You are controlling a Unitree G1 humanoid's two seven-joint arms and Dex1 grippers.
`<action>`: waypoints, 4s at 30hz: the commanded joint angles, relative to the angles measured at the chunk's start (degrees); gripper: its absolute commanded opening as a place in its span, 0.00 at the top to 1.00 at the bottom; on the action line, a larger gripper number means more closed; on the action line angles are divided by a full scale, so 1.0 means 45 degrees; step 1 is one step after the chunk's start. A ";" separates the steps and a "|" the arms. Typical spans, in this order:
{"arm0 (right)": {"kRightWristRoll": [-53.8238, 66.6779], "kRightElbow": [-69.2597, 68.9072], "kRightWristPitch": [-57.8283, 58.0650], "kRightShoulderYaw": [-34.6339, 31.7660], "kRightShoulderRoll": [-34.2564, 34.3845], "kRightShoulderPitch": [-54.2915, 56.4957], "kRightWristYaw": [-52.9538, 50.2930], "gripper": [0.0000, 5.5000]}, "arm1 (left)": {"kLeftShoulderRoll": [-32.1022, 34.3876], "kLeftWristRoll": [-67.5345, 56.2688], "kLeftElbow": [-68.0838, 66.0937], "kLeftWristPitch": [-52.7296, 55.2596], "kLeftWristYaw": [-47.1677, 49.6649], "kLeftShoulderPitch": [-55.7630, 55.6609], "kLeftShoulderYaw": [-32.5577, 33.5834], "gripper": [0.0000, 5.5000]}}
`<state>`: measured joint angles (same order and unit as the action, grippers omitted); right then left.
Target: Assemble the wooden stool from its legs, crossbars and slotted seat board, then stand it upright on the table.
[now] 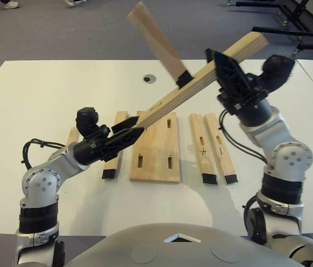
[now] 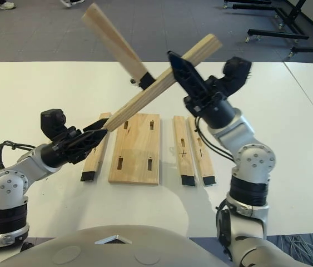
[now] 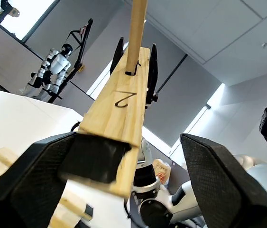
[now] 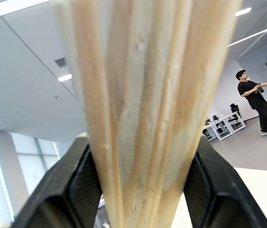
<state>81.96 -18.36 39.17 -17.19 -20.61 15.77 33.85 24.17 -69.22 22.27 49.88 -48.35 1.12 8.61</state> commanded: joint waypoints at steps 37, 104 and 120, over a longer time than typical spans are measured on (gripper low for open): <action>-0.0377 -0.0249 -0.0528 -0.0676 0.0096 0.0582 -0.0849 0.63 | 0.3394 1.0194 -0.1152 -0.2484 -0.1676 0.0075 -0.6106 0.30; -0.8619 0.2816 -0.3718 0.2641 -0.1817 0.1610 0.3961 0.63 | 0.2298 1.1791 -0.3000 -0.4900 -0.1878 -0.2858 -0.5579 0.30; -1.0089 0.3725 -0.4441 0.3417 -0.1726 0.1416 0.6357 0.63 | 0.2004 1.1506 -0.2634 -0.4560 -0.1341 -0.2648 -0.4878 0.30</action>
<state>36.70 -1.34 19.28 -1.72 -28.30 22.27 61.82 33.04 -17.66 10.01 28.50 -54.78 -11.26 -13.14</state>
